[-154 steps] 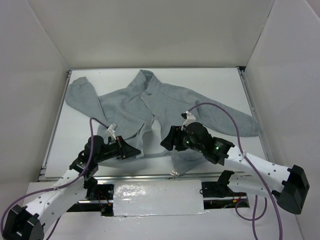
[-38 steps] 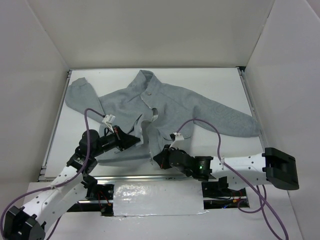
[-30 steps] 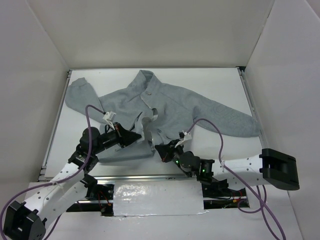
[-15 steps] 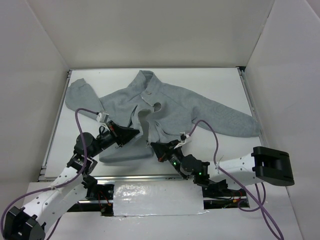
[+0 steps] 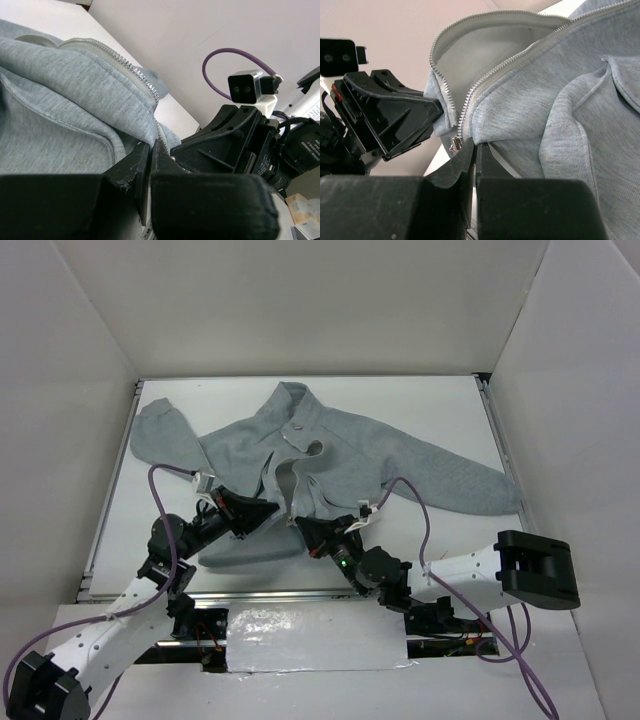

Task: Zip up the jacket

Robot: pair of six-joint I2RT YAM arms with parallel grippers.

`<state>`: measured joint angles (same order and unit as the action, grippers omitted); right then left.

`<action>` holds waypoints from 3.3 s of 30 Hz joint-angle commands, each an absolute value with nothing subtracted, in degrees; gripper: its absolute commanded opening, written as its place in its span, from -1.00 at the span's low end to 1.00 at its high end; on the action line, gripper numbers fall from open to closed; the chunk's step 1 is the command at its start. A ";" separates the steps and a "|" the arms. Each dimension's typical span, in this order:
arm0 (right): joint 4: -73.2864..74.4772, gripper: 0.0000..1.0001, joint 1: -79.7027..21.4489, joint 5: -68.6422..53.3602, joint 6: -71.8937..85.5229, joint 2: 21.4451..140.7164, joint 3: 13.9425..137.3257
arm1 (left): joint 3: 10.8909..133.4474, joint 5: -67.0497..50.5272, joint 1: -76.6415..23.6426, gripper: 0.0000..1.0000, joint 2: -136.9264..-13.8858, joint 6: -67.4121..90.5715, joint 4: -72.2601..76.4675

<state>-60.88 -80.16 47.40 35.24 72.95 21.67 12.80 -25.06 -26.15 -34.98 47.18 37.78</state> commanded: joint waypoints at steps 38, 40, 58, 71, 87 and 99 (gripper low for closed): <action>-63.37 -1.00 -78.75 46.32 35.95 72.60 26.37 | 10.99 -28.92 -26.81 -1.00 -33.92 49.57 48.96; -62.76 -1.00 -78.75 46.06 36.04 72.42 26.63 | 10.99 -29.18 -26.81 -1.00 -34.10 49.40 48.96; -49.32 -1.00 -78.40 40.61 36.21 64.87 28.48 | 13.97 -33.22 -26.98 -1.00 -32.17 36.75 33.93; -37.82 -1.00 -76.65 37.71 36.64 65.13 33.22 | 12.57 -41.39 -26.98 -1.00 -36.12 41.13 43.59; -20.13 -0.46 -73.65 29.27 42.19 62.40 31.55 | 3.87 -33.66 -26.98 -1.00 -39.81 48.34 45.34; -16.00 0.54 -72.25 17.69 37.18 58.63 30.68 | 4.39 -34.01 -26.98 -1.00 -45.88 49.31 49.04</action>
